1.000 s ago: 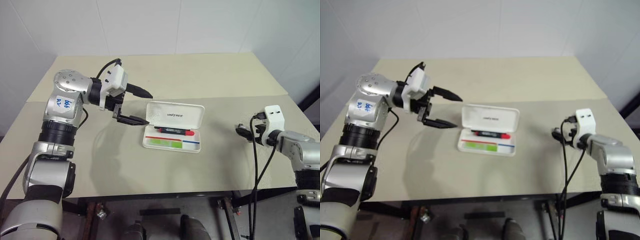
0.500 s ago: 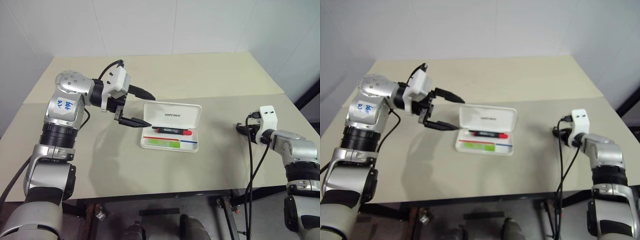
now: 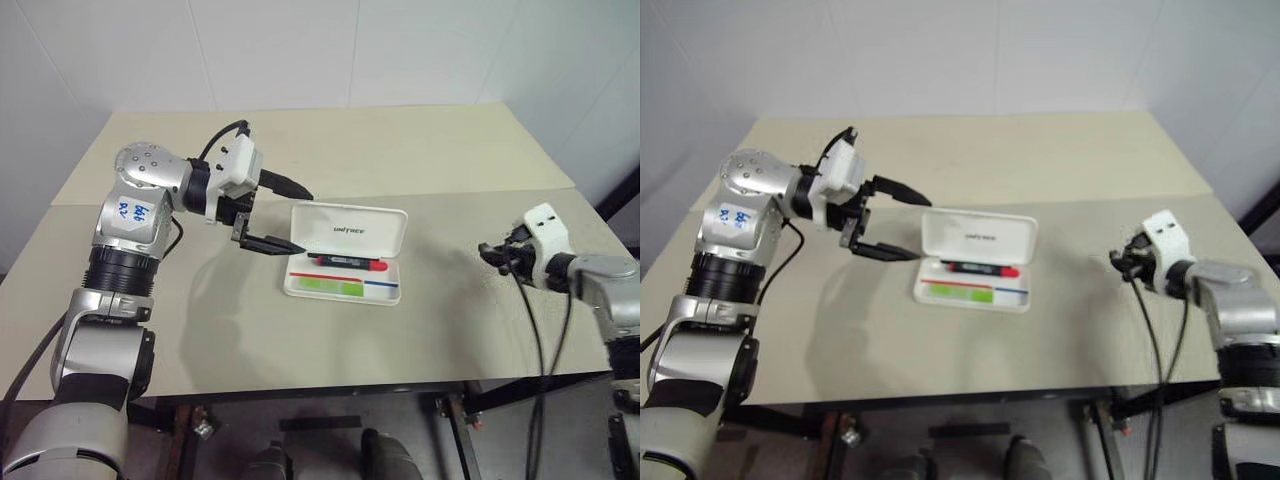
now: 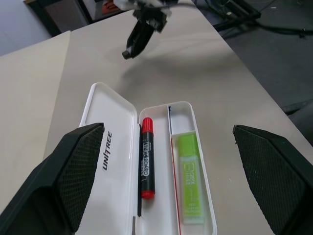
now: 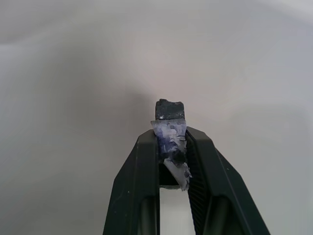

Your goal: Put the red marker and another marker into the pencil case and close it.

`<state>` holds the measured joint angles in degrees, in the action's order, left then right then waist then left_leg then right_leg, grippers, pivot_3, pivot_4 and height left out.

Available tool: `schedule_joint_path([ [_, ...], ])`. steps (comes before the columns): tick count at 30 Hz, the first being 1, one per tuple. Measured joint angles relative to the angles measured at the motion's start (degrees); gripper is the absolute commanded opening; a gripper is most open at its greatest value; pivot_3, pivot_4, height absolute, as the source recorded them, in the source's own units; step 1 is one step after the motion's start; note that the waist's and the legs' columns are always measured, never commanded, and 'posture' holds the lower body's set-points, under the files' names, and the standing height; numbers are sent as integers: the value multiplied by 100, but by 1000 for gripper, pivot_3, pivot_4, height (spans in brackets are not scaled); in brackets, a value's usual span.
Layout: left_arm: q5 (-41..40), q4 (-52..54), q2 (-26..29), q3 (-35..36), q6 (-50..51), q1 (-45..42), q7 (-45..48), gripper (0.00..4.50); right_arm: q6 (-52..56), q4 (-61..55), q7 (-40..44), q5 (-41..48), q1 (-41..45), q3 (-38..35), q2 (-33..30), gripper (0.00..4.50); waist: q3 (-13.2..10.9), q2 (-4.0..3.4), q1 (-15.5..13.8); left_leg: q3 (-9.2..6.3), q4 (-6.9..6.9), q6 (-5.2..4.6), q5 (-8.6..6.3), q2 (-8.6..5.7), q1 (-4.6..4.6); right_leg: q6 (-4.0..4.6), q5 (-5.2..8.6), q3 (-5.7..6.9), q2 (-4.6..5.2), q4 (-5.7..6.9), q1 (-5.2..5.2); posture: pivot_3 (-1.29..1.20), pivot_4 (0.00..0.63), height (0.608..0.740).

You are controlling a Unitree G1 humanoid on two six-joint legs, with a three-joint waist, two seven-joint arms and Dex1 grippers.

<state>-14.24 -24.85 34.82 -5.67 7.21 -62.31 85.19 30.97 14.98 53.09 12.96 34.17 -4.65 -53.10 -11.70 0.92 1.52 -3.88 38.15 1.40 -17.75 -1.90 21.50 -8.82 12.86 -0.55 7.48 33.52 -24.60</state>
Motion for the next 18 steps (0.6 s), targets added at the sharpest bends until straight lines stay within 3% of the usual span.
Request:
schedule_joint_path([
  [7,12,-68,-46,-19,-160,29,40,4500,271,-1396,1318,776,-22,52,-216,385,0,0,7,0,3,-12,-7,3,-4,0,0,-1,0,9,-1,0,150,740],
  [11,42,-67,-43,-62,-251,200,65,4500,547,-2035,1513,1025,164,443,-60,385,0,1,0,-2,6,-13,-7,2,-3,0,0,-1,1,8,2,0,150,740],
  [18,81,-33,-27,-175,-294,447,68,4500,672,-2048,1535,950,408,1141,299,385,-1,1,-20,-3,5,-11,-7,0,1,0,0,-1,2,1,-1,0,150,740],
])
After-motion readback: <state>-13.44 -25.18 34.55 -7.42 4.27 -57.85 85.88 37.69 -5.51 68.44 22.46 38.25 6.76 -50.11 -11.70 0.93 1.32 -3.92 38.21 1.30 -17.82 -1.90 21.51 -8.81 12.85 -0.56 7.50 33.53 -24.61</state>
